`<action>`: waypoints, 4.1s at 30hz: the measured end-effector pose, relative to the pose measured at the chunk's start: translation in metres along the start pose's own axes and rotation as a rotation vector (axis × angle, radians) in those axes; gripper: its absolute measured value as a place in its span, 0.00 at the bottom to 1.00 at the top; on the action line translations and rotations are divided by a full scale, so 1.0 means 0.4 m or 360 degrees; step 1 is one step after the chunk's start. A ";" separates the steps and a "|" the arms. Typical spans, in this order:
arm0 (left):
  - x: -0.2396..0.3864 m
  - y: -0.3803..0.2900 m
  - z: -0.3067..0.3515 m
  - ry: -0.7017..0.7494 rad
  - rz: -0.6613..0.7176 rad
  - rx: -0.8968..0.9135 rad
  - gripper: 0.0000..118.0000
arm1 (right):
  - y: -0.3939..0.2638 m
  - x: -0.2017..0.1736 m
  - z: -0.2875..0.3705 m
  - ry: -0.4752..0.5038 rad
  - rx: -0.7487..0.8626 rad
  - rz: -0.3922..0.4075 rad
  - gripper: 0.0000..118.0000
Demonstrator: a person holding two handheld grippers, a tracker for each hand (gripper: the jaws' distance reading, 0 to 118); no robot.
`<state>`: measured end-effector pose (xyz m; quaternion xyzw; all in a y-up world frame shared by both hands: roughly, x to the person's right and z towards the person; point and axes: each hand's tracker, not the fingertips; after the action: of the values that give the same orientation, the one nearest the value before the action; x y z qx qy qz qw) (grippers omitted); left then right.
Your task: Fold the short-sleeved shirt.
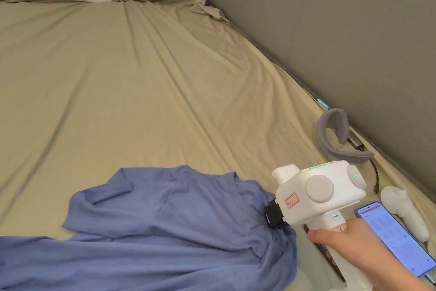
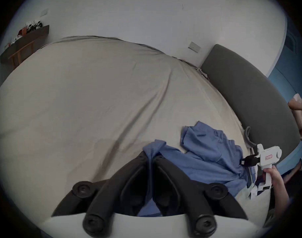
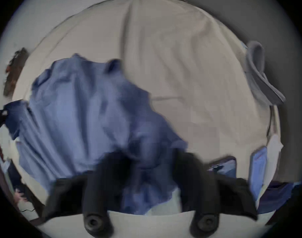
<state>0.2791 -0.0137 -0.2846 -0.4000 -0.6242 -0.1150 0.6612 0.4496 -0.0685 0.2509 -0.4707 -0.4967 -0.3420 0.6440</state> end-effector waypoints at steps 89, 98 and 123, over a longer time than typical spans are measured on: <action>-0.306 -0.214 0.545 0.0475 0.0190 0.0175 0.70 | -0.280 -0.289 0.343 0.0153 0.0783 -0.0023 1.00; -0.191 -0.271 0.634 0.0555 0.0098 0.0318 0.00 | -0.312 -0.381 0.432 0.0365 0.0916 0.0011 0.02; -0.447 -0.214 0.223 0.0548 0.0232 -0.0011 0.02 | -0.222 -0.499 0.336 0.0347 0.0688 0.0231 0.02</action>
<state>0.1231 -0.0716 -0.4245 -0.4207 -0.4708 -0.1357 0.7635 0.2717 0.0245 0.0912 -0.3168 -0.4507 -0.2293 0.8024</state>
